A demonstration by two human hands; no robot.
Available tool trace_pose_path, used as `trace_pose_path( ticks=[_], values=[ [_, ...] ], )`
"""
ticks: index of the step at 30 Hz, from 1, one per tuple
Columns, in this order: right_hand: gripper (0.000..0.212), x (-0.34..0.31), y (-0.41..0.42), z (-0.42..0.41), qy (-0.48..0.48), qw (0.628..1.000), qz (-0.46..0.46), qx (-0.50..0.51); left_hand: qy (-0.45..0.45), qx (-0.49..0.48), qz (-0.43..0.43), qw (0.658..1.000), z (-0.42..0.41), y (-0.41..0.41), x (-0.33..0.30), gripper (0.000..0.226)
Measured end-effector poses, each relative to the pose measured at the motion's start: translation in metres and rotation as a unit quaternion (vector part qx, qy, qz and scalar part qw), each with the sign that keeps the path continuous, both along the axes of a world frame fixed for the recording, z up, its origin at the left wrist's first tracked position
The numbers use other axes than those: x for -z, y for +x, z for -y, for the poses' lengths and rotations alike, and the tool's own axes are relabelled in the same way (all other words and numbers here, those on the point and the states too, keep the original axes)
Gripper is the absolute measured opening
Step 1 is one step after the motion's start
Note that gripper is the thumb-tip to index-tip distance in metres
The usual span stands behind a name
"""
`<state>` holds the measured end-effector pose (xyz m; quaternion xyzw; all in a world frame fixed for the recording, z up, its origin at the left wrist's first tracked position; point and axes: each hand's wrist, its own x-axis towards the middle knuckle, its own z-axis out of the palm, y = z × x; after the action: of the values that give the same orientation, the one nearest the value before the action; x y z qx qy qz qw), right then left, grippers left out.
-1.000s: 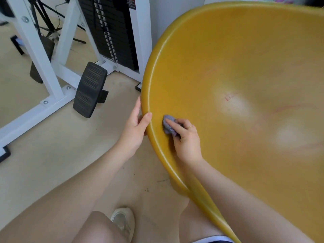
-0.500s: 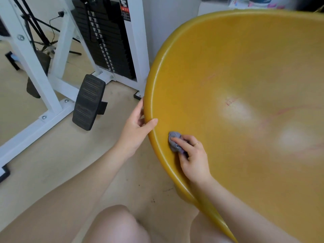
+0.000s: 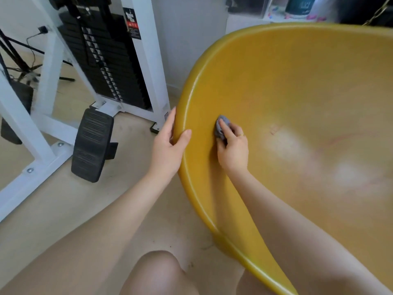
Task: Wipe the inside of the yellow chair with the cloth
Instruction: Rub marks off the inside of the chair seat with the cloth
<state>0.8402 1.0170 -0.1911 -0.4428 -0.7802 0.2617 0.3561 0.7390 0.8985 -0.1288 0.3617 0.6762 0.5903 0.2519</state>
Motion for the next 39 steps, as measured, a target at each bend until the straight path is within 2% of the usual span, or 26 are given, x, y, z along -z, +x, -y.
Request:
trace_pose_path(
  ticks=[5, 8, 14, 18, 21, 25, 28, 31, 34, 39],
  values=[
    [0.044, 0.000, 0.029, 0.071, -0.019, 0.996, -0.016, -0.082, 0.015, 0.001, 0.004, 1.000, 0.001, -0.003, 0.008, 0.058],
    [0.037, -0.005, 0.023, 0.080, -0.016, 0.995, -0.049, -0.084, 0.017, -0.001, 0.022, 1.000, 0.000, -0.003, 0.005, 0.058],
    [0.040, -0.037, -0.026, 0.014, 0.036, 0.996, -0.072, -0.028, 0.016, 0.014, 0.032, 0.999, 0.002, -0.006, 0.001, 0.060],
    [0.041, -0.037, -0.034, -0.035, -0.007, 0.997, -0.071, 0.040, 0.004, 0.007, 0.022, 1.000, -0.002, -0.007, 0.000, 0.059],
    [0.045, -0.035, -0.030, -0.034, -0.026, 0.998, -0.027, 0.045, -0.005, 0.014, 0.016, 1.000, -0.002, -0.008, -0.002, 0.060],
    [0.045, -0.019, 0.008, 0.030, -0.017, 0.999, 0.031, -0.036, -0.001, 0.016, 0.023, 1.000, -0.001, -0.007, -0.002, 0.060],
    [0.043, 0.001, 0.033, 0.071, -0.004, 0.996, 0.071, -0.053, -0.010, 0.050, 0.031, 0.998, 0.000, -0.010, -0.002, 0.061],
    [0.046, 0.006, 0.030, 0.066, -0.003, 0.994, 0.096, -0.058, -0.010, 0.085, 0.032, 0.996, 0.001, -0.021, -0.002, 0.067],
    [0.049, -0.002, 0.012, 0.033, 0.034, 0.994, 0.106, 0.011, -0.006, 0.096, 0.001, 0.995, -0.003, -0.028, -0.003, 0.070],
    [0.058, -0.014, -0.009, -0.035, -0.051, 0.984, 0.115, 0.125, -0.017, 0.111, -0.101, 0.989, -0.008, -0.028, -0.007, 0.075]
  ],
)
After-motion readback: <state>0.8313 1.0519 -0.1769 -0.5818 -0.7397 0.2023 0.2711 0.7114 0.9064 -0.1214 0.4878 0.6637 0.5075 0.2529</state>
